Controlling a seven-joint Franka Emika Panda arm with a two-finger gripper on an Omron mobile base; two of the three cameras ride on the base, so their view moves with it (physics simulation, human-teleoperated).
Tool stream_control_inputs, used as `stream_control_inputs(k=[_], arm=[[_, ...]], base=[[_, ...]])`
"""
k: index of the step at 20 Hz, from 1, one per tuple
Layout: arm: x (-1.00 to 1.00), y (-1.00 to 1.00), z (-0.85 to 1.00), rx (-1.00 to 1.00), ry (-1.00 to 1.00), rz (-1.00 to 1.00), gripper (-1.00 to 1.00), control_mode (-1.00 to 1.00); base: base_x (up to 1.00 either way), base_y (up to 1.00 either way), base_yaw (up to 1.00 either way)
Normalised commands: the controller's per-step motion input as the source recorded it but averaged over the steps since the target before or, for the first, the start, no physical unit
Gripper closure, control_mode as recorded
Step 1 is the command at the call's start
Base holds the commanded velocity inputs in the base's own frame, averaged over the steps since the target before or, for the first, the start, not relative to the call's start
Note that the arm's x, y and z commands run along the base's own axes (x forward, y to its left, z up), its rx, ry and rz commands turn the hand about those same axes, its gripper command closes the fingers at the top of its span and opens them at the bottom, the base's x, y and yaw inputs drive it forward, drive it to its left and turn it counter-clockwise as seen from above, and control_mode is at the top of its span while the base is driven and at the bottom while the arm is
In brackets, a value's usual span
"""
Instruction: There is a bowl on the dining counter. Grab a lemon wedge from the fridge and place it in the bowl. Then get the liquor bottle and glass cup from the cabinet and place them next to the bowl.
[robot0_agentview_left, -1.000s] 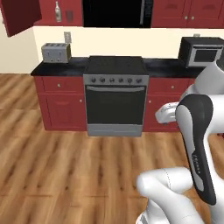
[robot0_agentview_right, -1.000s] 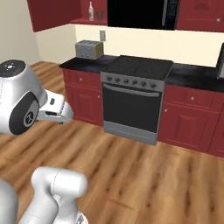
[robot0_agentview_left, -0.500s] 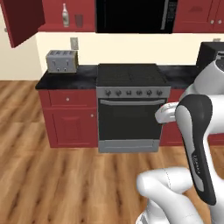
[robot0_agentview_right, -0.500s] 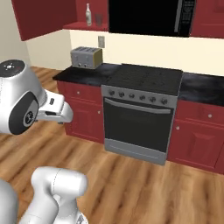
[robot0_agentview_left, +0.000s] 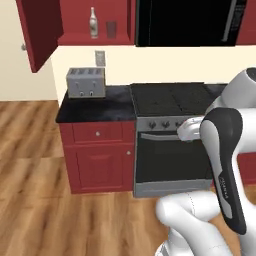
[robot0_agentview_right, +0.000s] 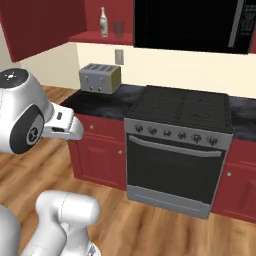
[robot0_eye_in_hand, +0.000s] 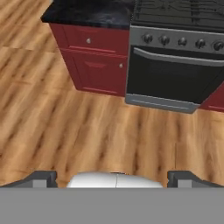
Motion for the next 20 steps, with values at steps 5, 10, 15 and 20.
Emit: stream_control_inputs(k=[5, 10, 15, 20], arm=[[0.00, 0.00, 0.00, 0.00, 0.00, 0.00, -1.00, 1.00], [0.00, 0.00, 0.00, 0.00, 0.00, 0.00, -1.00, 1.00], [0.00, 0.00, 0.00, 0.00, 0.00, 0.00, -1.00, 1.00], [0.00, 0.00, 0.00, 0.00, 0.00, 0.00, -1.00, 1.00]], base=[[0.87, 0.68, -0.10], [0.91, 0.39, -0.11], [0.82, 0.34, -0.15], [0.61, 0.49, -0.18]])
